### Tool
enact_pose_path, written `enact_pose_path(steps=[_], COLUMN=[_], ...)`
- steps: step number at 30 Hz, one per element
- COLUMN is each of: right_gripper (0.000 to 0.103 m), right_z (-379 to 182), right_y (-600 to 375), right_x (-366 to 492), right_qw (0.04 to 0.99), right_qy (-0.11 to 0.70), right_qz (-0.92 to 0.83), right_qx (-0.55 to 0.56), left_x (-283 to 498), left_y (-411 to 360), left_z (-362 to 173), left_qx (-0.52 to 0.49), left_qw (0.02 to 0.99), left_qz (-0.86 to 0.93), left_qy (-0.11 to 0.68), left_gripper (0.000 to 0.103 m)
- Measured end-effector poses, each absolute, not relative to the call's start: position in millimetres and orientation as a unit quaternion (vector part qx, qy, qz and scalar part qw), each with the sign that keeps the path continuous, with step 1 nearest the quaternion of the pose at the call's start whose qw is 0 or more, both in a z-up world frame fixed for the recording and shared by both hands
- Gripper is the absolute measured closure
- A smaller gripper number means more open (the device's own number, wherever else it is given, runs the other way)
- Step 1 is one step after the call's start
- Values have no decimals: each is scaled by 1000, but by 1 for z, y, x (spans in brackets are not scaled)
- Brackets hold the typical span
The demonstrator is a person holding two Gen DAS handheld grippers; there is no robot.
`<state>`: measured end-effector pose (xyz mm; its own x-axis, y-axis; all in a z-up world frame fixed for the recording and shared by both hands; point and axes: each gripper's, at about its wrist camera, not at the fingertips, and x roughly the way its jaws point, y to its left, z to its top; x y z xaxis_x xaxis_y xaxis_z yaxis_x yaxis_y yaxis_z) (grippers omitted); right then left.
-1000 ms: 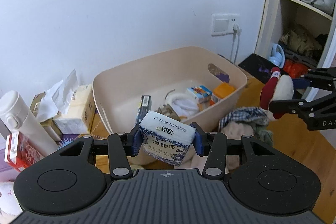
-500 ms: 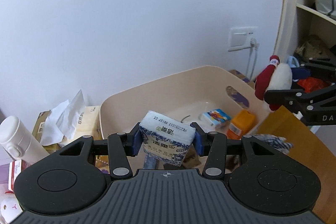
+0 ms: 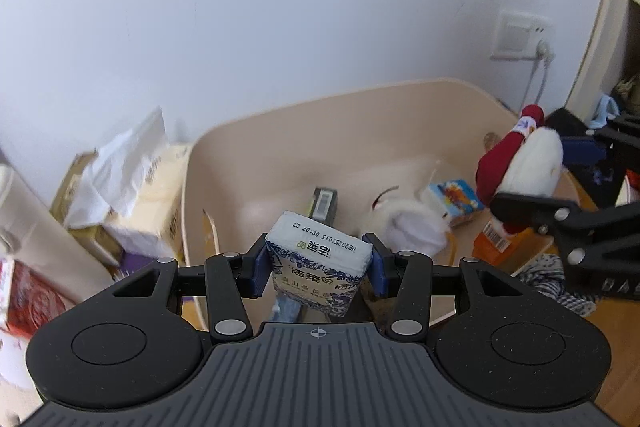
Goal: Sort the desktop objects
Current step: 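Carry tissue pack and cat plush into the basket and open both grippers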
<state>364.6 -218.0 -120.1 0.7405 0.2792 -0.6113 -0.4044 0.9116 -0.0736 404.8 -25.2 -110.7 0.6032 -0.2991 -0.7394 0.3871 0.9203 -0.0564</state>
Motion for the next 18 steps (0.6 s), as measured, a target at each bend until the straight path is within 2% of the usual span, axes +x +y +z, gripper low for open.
enact_pose_path(steps=[15,17,18], right_gripper=[45,37,37], right_z=[-149,-147,-146], right_y=[-212,-213,-213], right_x=[380,377,376], right_qw=[896,897,898], right_qy=[385,383,382], right_qz=[189,188,185], right_qx=[-115,-115,-116], left_x=[413,412,412], left_y=[-37,-36,-34], left_z=[-138,-137,-136], left_qx=[51,45,40], left_qw=[863,864,863], left_qz=[-184,-175,-173], left_qy=[468,469,473], left_gripper=[53,50,48])
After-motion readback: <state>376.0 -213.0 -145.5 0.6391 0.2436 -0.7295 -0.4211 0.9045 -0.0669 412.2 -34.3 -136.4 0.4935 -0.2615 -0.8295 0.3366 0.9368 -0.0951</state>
